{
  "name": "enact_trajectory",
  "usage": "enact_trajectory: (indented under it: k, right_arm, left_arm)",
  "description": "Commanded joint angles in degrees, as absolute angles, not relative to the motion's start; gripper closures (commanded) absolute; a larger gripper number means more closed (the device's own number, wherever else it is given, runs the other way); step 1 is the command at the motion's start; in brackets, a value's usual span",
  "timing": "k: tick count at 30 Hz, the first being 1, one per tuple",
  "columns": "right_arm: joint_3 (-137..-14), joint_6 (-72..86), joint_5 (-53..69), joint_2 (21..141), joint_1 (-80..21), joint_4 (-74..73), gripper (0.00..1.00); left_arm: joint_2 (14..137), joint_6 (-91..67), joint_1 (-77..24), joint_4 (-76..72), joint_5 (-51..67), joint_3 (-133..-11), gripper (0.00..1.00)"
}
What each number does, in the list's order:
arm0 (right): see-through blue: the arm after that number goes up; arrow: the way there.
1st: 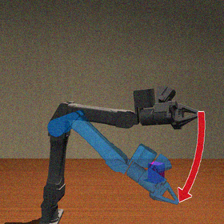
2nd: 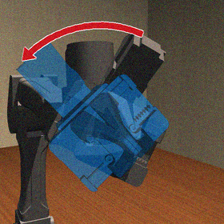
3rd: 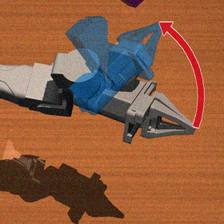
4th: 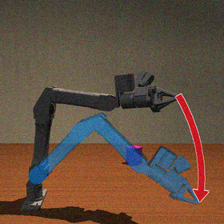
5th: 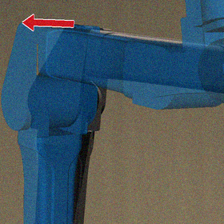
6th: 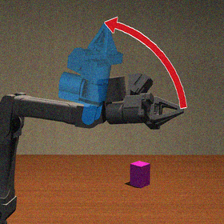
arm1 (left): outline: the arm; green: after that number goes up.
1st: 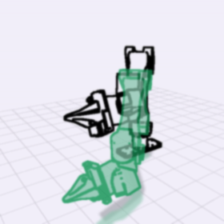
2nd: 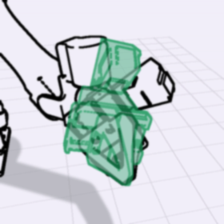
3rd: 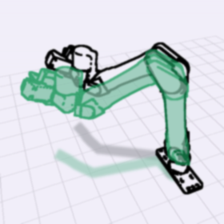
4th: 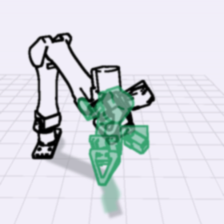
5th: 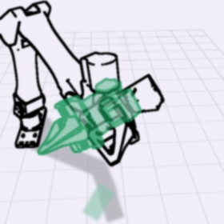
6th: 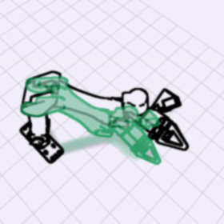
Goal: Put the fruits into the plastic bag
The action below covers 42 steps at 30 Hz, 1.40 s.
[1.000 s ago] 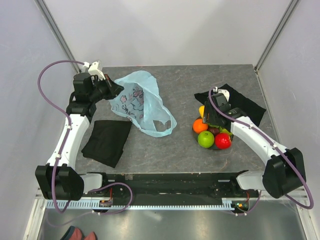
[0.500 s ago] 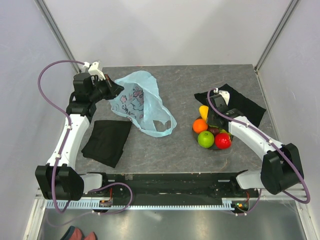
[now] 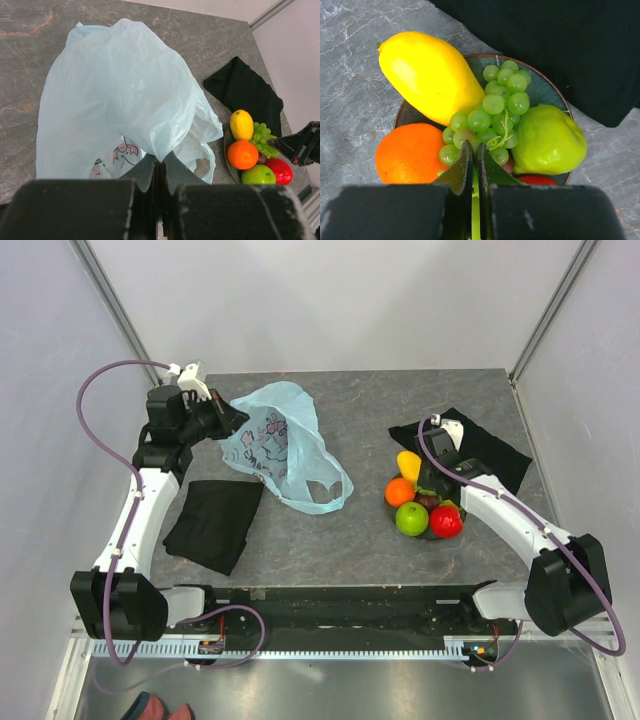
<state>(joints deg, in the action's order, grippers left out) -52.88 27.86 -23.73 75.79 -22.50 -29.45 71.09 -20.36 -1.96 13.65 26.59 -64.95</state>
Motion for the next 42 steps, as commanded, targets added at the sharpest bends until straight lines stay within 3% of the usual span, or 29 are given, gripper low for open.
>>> enact_trajectory:
  k: [1, 18, 26, 29, 38, 42]
  right_arm:
    - [-54.5, 28.0, -26.1, 72.0, -22.8, -31.8, 1.0]
    - [-63.0, 26.4, -30.1, 63.7, -22.7, -40.2, 1.0]
    - [-70.0, 21.5, -20.8, 59.3, -23.7, -35.4, 1.0]
    - [-71.8, 18.9, -16.4, 59.5, -26.8, -30.5, 1.0]
    - [-75.8, 11.4, -7.7, 68.7, -49.2, -14.3, 1.0]
    - [-80.1, 10.5, -6.6, 75.6, -52.1, -13.6, 1.0]
  left_arm:
    - [70.5, -18.0, -1.8, 13.3, 28.7, -66.8, 0.98]
    - [71.2, -18.3, -1.8, 13.6, 30.5, -67.3, 0.98]
    - [72.0, -18.4, -1.9, 13.9, 31.9, -67.8, 0.98]
    - [72.6, -18.4, -2.2, 14.1, 32.7, -68.1, 0.98]
    - [73.8, -18.0, -2.8, 15.2, 34.5, -69.1, 0.98]
    - [73.9, -18.1, -2.9, 15.4, 35.0, -69.2, 0.98]
